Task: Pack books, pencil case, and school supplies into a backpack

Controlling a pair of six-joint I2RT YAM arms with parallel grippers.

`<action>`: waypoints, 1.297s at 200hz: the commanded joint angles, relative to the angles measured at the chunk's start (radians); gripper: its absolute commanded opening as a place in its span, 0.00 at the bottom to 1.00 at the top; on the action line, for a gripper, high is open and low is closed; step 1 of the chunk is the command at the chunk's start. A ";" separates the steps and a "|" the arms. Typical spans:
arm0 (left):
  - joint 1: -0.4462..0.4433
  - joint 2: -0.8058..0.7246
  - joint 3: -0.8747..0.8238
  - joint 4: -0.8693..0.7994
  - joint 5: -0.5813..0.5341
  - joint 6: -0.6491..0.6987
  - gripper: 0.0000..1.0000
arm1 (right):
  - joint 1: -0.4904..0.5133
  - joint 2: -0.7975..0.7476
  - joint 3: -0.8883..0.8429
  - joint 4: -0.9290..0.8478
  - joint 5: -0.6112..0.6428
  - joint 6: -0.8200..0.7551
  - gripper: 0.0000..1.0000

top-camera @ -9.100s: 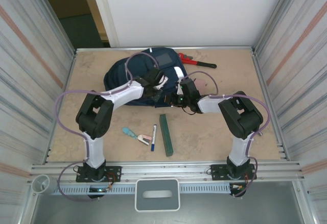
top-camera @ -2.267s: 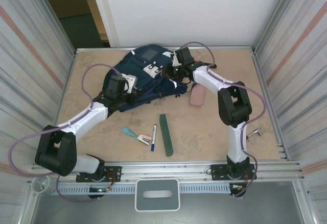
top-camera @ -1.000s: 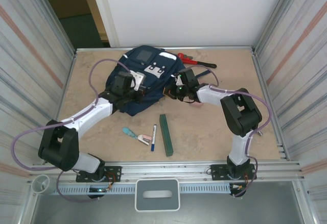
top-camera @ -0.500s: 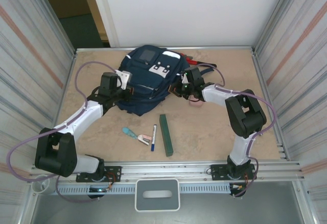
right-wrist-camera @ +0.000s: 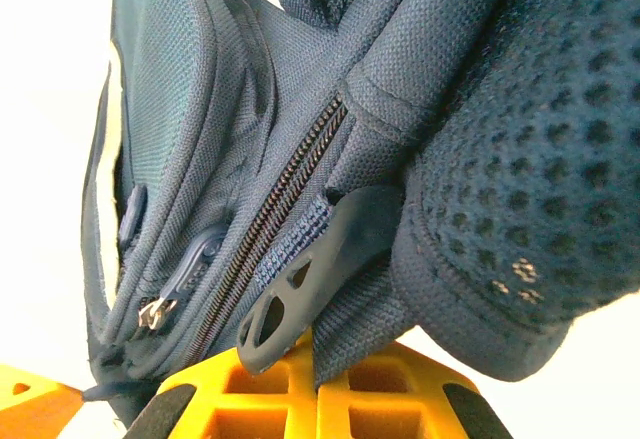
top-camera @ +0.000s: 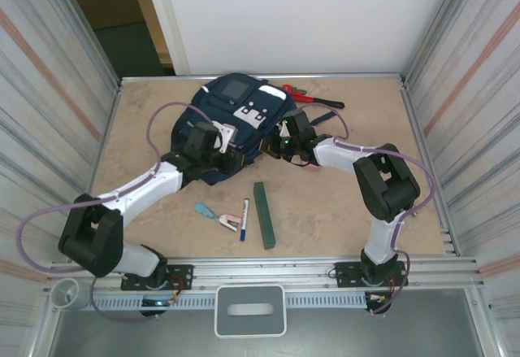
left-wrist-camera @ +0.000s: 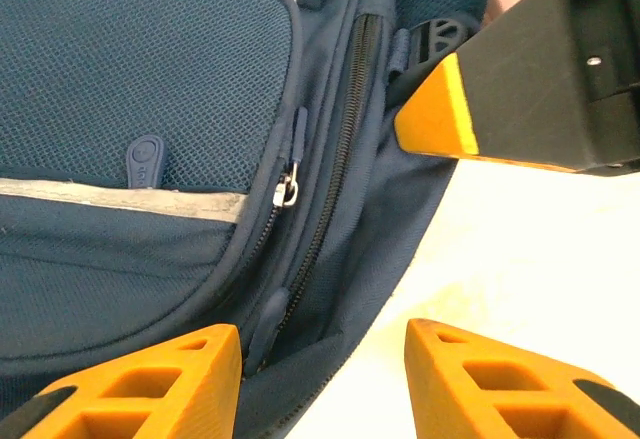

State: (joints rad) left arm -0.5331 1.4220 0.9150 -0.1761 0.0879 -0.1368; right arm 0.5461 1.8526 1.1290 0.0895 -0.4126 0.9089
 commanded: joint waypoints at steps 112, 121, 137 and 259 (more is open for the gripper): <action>-0.001 0.142 0.124 -0.097 -0.069 0.002 0.34 | 0.013 0.001 -0.017 0.062 -0.004 -0.005 0.01; -0.001 0.134 0.118 -0.094 -0.069 0.000 0.36 | 0.017 0.006 -0.028 0.057 0.002 -0.010 0.01; -0.001 0.112 0.105 -0.087 -0.076 -0.004 0.39 | 0.021 0.013 -0.044 0.036 0.013 -0.029 0.07; 0.105 -0.182 -0.140 0.062 -0.047 -0.082 0.55 | 0.057 0.044 0.251 -0.291 0.123 -0.231 0.59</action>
State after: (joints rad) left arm -0.4301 1.2766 0.7883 -0.1368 0.0486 -0.2073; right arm 0.5957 1.7973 1.3243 -0.2016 -0.2256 0.6010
